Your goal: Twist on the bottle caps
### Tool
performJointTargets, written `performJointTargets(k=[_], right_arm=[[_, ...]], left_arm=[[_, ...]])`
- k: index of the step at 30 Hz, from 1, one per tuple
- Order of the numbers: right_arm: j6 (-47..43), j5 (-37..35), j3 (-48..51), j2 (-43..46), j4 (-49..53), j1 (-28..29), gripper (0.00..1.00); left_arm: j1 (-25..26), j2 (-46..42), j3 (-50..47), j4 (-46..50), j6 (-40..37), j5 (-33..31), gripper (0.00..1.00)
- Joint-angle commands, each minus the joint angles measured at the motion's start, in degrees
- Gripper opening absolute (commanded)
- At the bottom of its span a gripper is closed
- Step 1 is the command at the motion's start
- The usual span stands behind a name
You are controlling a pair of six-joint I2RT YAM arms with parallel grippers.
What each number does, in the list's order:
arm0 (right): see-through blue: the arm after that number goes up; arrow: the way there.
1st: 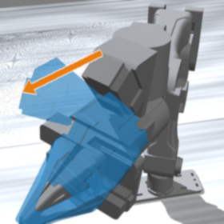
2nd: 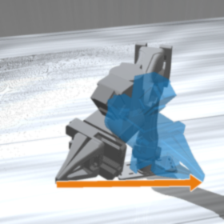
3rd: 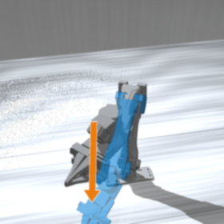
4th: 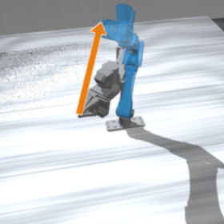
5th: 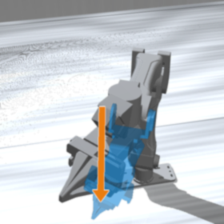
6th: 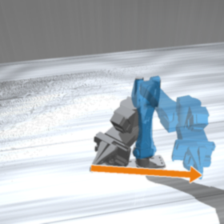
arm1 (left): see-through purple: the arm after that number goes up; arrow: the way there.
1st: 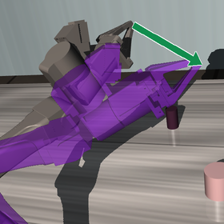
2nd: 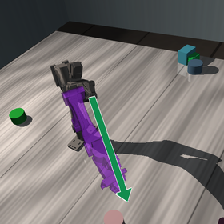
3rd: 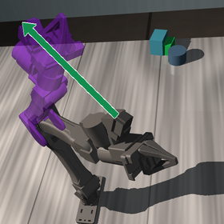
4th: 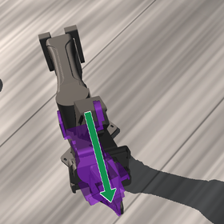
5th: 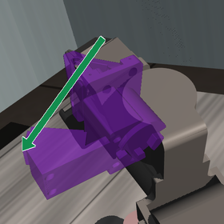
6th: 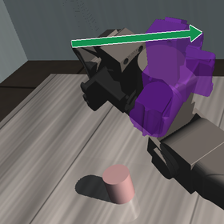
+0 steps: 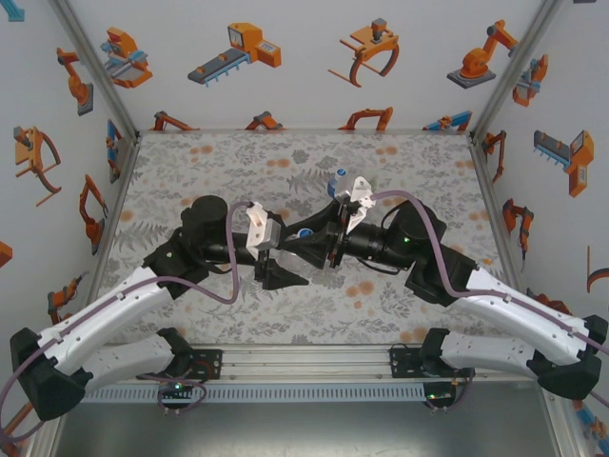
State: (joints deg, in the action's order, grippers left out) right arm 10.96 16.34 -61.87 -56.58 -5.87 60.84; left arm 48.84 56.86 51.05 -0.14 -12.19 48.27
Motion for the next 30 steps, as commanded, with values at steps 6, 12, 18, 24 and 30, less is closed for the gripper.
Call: performJointTargets(k=[6,12,18,24,30], right_arm=[[-6.10,-8.25,0.93,-1.52,-0.57,-1.44,0.15],[-6.22,-9.96,5.36,-6.13,-7.64,-7.77,0.14],[-6.14,-10.10,8.30,-14.12,-17.97,-15.91,0.12],[-8.18,-10.80,8.28,-26.17,-29.95,-21.88,0.11],[-7.98,-10.73,3.96,-39.86,-41.03,-25.60,0.11]], left_arm=[[0.12,-3.95,0.53,5.33,-2.47,-13.27,0.97],[-0.66,-7.33,-1.14,9.61,-2.08,-28.15,0.97],[-3.14,-10.30,-3.66,13.00,-0.25,-36.61,0.97],[-5.42,-12.54,-7.59,11.52,3.14,-37.44,0.97],[-6.03,-11.88,-10.72,8.65,6.52,-39.03,0.97]])
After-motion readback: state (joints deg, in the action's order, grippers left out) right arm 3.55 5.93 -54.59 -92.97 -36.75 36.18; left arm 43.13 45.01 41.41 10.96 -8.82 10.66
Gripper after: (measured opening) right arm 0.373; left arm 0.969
